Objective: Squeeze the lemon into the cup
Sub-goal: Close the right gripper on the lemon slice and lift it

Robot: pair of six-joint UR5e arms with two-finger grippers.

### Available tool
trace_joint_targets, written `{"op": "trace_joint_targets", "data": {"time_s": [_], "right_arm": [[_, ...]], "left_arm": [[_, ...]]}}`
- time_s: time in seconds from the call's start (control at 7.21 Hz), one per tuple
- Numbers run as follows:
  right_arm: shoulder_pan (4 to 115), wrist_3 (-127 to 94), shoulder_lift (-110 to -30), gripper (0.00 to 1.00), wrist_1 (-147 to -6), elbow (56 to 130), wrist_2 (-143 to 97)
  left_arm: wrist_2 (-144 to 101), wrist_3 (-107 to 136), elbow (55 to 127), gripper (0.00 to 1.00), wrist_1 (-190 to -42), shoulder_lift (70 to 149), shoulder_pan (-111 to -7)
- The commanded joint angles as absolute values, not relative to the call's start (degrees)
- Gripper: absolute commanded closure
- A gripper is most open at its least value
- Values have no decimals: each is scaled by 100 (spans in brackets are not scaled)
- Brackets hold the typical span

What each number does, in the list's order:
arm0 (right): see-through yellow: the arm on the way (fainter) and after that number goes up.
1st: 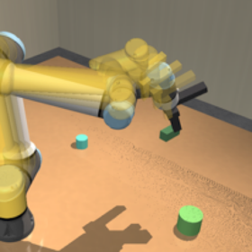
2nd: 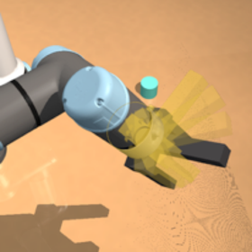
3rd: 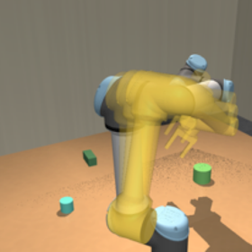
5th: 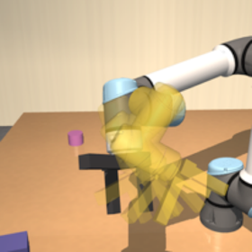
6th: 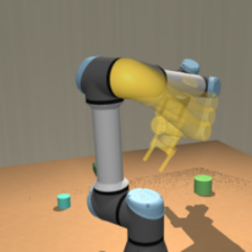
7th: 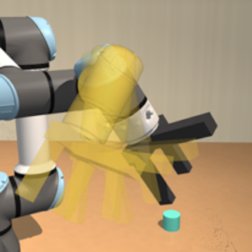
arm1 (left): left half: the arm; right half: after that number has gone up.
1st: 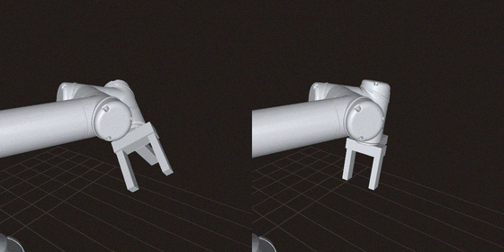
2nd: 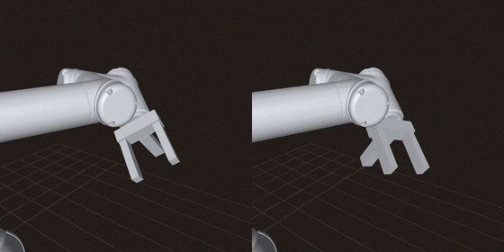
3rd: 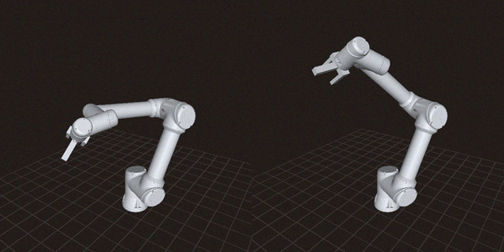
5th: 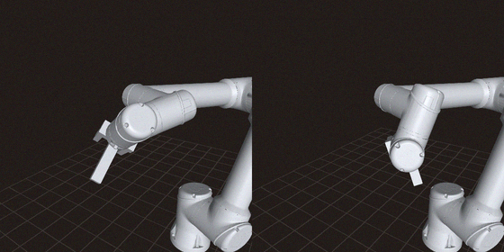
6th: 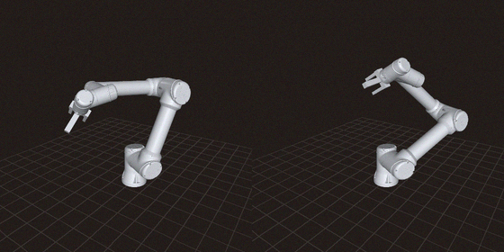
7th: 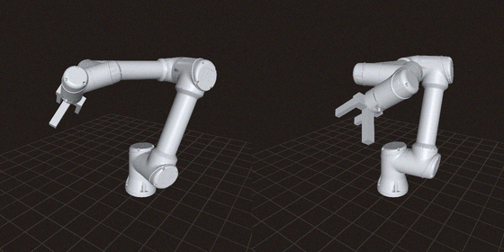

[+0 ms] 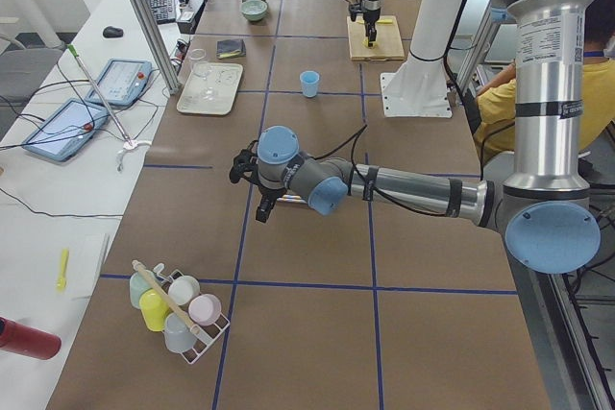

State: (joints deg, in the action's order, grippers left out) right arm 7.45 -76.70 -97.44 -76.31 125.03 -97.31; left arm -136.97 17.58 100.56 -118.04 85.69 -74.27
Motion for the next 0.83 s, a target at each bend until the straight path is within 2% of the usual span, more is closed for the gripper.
{"op": "trace_joint_targets", "data": {"time_s": [0.0, 0.69], "right_arm": [[773, -7673, -9817, 56, -7638, 12743, -9747], [1089, -7673, -9861, 54, -7646, 13025, -9773]], "left_arm": [[-13702, 1758, 10072, 0, -11804, 8569, -7427], [-13702, 1758, 10099, 0, -11795, 8569, -7427]]}}
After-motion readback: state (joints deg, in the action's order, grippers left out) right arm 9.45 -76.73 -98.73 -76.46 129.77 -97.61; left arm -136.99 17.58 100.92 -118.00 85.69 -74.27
